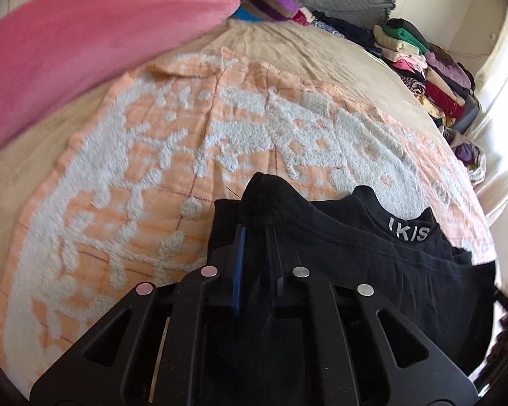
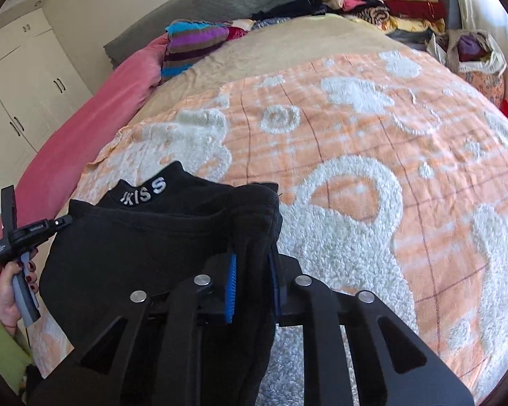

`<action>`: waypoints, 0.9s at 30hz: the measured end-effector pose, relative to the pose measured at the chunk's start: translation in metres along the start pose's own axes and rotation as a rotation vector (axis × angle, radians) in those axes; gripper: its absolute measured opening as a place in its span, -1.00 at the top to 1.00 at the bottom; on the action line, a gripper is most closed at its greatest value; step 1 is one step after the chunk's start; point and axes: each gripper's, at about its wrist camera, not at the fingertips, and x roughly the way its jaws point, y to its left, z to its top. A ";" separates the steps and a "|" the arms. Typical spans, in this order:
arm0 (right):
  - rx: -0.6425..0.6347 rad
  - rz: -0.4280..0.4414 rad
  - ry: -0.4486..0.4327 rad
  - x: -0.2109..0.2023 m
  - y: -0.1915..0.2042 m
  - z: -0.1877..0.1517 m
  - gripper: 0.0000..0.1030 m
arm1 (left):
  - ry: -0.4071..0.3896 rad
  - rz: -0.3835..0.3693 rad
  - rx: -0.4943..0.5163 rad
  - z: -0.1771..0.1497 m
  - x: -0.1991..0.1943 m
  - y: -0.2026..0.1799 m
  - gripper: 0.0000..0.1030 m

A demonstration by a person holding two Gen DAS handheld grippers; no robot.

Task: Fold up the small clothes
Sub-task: 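Carry the held hem over the shirt body to the IKISS collar, then lower the hem onto the collar and open both grippers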

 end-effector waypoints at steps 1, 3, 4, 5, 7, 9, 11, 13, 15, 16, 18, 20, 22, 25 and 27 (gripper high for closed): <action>-0.015 0.005 -0.021 -0.005 0.003 0.004 0.75 | -0.041 0.001 0.022 0.000 -0.010 -0.002 0.91; -0.050 0.012 -0.061 -0.016 0.009 0.013 0.75 | -0.102 -0.018 0.030 0.000 -0.026 -0.002 0.91; -0.067 0.013 -0.078 -0.020 0.012 0.016 0.75 | -0.126 -0.024 0.031 0.001 -0.034 -0.001 0.91; -0.085 0.013 -0.097 -0.023 0.015 0.020 0.75 | -0.157 -0.030 0.027 0.002 -0.043 0.000 0.91; -0.131 0.004 -0.121 -0.024 0.021 0.024 0.75 | -0.178 -0.039 0.023 0.006 -0.051 0.001 0.91; -0.162 -0.018 -0.120 -0.016 0.024 0.024 0.75 | -0.175 -0.024 0.024 0.009 -0.049 0.004 0.91; -0.160 -0.034 -0.100 -0.007 0.022 0.023 0.75 | -0.154 -0.006 0.021 0.010 -0.040 0.006 0.91; -0.153 -0.048 -0.079 0.004 0.018 0.020 0.75 | -0.138 0.007 0.023 0.008 -0.033 0.006 0.91; -0.153 -0.065 -0.064 0.011 0.015 0.019 0.75 | -0.121 0.021 0.027 0.005 -0.024 0.006 0.91; -0.149 -0.068 -0.058 0.014 0.014 0.018 0.75 | -0.114 0.028 0.024 0.005 -0.020 0.006 0.91; -0.147 -0.078 -0.044 0.021 0.011 0.016 0.75 | -0.095 0.032 -0.002 0.003 -0.011 0.010 0.90; -0.150 -0.097 -0.024 0.028 0.009 0.014 0.75 | -0.081 0.038 -0.009 0.000 -0.004 0.012 0.90; -0.152 -0.119 -0.003 0.034 0.007 0.010 0.71 | -0.077 0.048 -0.001 -0.002 0.001 0.012 0.90; -0.147 -0.141 0.017 0.040 0.003 0.007 0.63 | -0.071 0.053 -0.002 -0.006 0.004 0.012 0.88; -0.145 -0.145 0.015 0.040 0.001 0.007 0.61 | -0.072 0.048 -0.013 -0.007 0.003 0.014 0.86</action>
